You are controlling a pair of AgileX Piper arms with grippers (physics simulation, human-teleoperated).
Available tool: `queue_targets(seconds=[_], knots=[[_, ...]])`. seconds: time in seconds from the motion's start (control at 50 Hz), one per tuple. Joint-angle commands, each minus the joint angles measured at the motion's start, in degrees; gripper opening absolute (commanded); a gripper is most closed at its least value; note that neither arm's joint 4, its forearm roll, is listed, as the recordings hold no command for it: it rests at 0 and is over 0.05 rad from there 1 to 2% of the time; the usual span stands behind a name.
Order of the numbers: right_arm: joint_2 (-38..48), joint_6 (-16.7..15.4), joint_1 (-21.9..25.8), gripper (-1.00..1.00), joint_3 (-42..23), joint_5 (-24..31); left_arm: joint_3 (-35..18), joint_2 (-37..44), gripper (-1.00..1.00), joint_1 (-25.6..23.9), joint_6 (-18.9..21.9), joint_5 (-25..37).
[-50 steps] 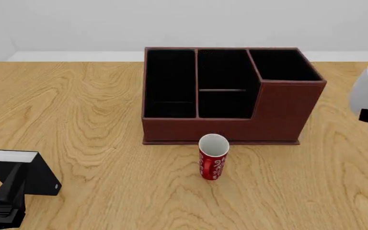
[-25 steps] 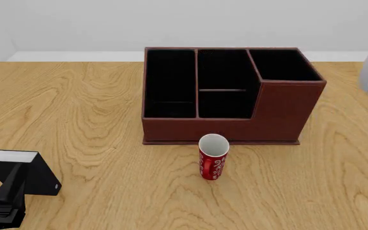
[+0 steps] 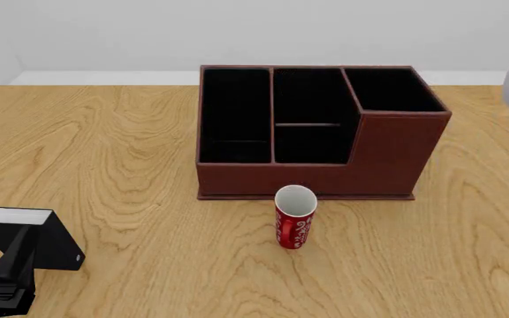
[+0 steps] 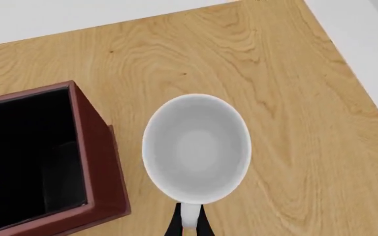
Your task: Pick up the white mug and place it to the right of the caddy.
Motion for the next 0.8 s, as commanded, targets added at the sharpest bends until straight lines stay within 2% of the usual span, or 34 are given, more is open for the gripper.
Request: queue_targets(seconds=[0.02, 0.16, 0.5, 0.8], knots=[[4.69, -1.04, -0.96, -1.0, -5.82, 1.59, 0.0, 0.0, 1.0, 0.0, 0.0, 0.0], [6.39, -1.28, -1.18, -1.0, -7.5, 2.26, 0.0, 0.0, 1.0, 0.0, 0.0, 0.0], [9.31, -4.3, -0.11, -1.0, -2.72, -0.38, 0.0, 0.0, 1.0, 0.0, 0.0, 0.0], [10.91, -5.43, 0.61, -1.0, -2.1, -1.09, 0.0, 0.0, 1.0, 0.0, 0.0, 0.0]])
